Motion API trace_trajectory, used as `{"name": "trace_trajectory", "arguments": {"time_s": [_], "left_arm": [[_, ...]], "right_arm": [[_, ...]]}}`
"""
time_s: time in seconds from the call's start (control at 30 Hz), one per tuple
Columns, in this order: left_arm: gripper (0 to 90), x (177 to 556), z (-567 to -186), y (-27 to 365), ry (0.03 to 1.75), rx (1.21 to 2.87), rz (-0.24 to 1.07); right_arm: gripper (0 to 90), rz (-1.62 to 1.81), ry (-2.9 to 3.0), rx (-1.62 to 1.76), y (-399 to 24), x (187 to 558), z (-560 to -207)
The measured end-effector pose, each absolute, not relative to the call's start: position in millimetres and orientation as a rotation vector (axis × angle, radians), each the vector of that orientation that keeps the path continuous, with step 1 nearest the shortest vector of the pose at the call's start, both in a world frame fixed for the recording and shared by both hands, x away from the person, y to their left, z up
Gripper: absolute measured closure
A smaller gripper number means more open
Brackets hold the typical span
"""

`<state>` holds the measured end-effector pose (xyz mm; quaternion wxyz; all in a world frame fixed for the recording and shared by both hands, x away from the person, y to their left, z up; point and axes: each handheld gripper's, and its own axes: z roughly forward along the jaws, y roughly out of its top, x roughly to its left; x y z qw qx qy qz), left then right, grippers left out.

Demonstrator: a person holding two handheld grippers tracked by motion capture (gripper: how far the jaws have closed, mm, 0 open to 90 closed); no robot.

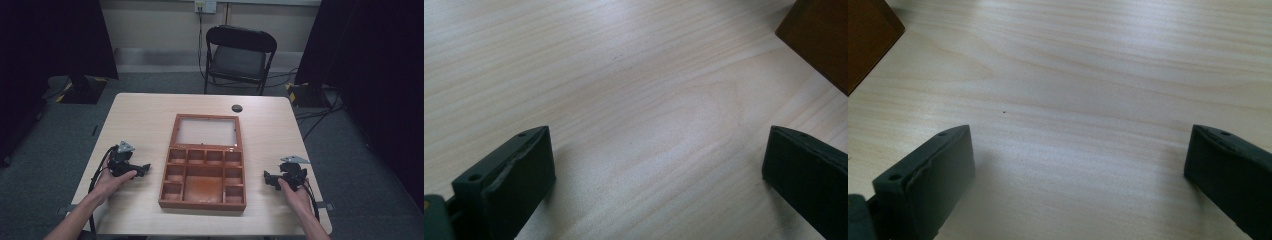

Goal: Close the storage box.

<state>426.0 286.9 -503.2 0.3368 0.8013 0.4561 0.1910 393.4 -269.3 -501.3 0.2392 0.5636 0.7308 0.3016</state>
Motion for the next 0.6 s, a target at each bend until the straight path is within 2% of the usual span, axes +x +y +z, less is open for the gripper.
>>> {"name": "trace_trajectory", "arguments": {"time_s": [0.33, 0.4, 0.43, 0.5, 0.53, 0.57, 0.6], "left_arm": [[0.5, 426.9, -500.9, 284.1, 1.219, 2.093, 0.489], [4.3, 426.7, -498.7, 285.0, 1.207, 2.104, 0.481], [11.4, 426.5, -498.0, 285.3, 1.204, 2.104, 0.483], [17.6, 426.2, -495.7, 285.9, 1.186, 2.113, 0.486], [17.6, 426.2, -495.0, 286.0, 1.184, 2.113, 0.476], [16.6, 425.9, -494.3, 286.0, 1.187, 2.103, 0.475], [15.9, 425.5, -492.8, 286.5, 1.182, 2.109, 0.48]], "right_arm": [[0.0, 0.821, 2.005, 1.544, -270.0, 393.9, -501.0], [0.0, 0.808, 2.02, 1.549, -270.5, 393.6, -499.8], [0.9, 0.811, 2.024, 1.557, -271.4, 393.1, -498.8], [8.4, 0.825, 2.019, 1.55, -272.0, 392.9, -497.5], [8.4, 0.825, 2.019, 1.55, -272.0, 392.9, -497.5], [15.0, 0.842, 2.008, 1.555, -272.1, 392.7, -496.2], [17.7, 0.847, 2.006, 1.546, -272.2, 392.4, -495.2]]}}
